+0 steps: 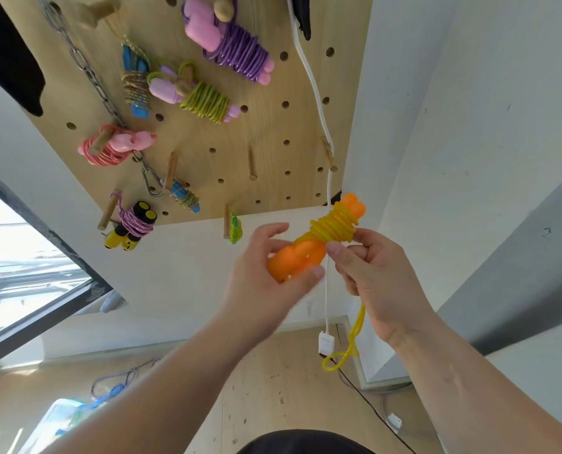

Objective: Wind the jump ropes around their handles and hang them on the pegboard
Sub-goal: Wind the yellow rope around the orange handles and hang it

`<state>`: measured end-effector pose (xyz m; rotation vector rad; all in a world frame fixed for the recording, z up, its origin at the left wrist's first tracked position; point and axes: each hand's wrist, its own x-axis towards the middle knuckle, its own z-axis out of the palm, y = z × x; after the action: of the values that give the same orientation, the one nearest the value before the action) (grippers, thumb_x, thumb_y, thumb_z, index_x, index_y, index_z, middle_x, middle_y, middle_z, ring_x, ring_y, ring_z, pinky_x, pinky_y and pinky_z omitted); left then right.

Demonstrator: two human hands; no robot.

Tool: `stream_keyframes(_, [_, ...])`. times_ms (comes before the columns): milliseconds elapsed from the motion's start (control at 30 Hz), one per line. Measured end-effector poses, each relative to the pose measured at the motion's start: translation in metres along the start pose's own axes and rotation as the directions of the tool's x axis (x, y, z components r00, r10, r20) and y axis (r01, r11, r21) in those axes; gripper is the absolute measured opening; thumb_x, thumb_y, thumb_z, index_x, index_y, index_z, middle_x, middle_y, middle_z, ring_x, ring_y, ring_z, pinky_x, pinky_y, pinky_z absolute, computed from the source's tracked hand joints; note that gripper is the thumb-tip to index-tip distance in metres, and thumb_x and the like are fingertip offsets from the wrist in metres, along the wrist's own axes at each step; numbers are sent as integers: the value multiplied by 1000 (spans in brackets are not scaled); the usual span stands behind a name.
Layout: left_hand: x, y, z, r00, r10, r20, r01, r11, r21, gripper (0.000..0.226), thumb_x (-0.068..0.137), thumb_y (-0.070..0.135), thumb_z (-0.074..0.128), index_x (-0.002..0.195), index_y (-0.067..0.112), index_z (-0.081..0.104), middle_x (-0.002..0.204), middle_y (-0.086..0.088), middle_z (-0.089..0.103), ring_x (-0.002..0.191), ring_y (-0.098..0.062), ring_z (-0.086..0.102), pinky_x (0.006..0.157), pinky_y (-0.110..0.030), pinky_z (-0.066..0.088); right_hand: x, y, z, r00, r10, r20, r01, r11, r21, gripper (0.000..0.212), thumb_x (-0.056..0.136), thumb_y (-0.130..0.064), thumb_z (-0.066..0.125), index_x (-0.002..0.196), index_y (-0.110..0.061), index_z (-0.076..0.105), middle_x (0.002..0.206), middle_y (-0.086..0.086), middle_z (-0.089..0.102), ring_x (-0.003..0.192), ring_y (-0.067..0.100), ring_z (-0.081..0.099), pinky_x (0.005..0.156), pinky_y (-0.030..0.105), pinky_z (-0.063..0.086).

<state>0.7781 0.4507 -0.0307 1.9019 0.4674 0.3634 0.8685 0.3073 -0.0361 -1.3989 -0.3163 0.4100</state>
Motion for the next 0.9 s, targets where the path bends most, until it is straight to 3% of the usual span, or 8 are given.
stream_keyframes(100, [-4,-11,12,951,308,2,-288,888,357,88,65,41,92,132,43,35,124,23,41,104,5,43,82,-6,39,-1,2,8,994,9,-108,-11,1000,-17,38,85,-39,73,110,-11,67,55,-2,39,48,7,38,55,23,34])
stream_keyframes(167, [1,-15,15,924,376,-65,-317,853,414,83,65,30,94,124,38,36,117,20,36,96,5,38,73,-4,36,-3,-1,14,990,21,-137,-23,1000,-10,35,88,-36,73,111,-11,66,56,-1,41,47,3,43,58,22,35])
stream_keyframes(333, [9,-9,9,888,414,-200,-296,847,441,63,66,24,89,113,29,49,100,13,54,80,-5,49,65,-12,39,-5,-10,19,997,-31,-73,28,999,-39,29,94,-35,66,116,-17,66,56,-4,49,55,10,43,58,25,36])
stream_keyframes(467, [10,7,2,966,129,-223,-102,986,131,57,63,24,91,100,38,49,93,16,60,80,0,60,59,-22,53,-7,-16,14,997,-64,39,63,998,20,24,101,-22,57,124,-19,63,70,4,63,58,16,37,54,25,33])
stream_keyframes(533, [11,8,2,985,-9,-173,-2,998,-64,59,56,25,93,99,36,54,91,12,62,72,-3,63,56,-25,54,-5,-16,10,998,-40,51,38,998,43,25,99,-21,59,123,-16,62,72,4,65,56,16,34,52,27,30])
stream_keyframes(700, [9,9,5,983,-157,92,181,800,-572,56,49,17,79,100,8,58,70,-4,57,48,-16,41,45,-26,33,3,-10,-5,993,35,109,-40,998,41,58,78,-44,71,128,-19,56,64,3,59,51,12,35,51,25,30])
stream_keyframes(800, [11,10,-5,947,-160,280,312,668,-675,45,52,23,74,89,6,55,72,-11,55,44,-15,38,43,-23,28,5,-6,-13,988,-22,150,17,999,35,42,85,-38,74,124,-24,63,59,0,42,52,11,31,51,25,26])
stream_keyframes(900, [11,5,-14,850,-145,506,479,611,-630,54,56,33,74,98,5,55,74,-13,53,41,-14,39,42,-20,28,5,-7,-16,971,-120,206,121,993,8,26,88,-30,65,113,-32,72,62,11,25,54,14,24,49,26,22])
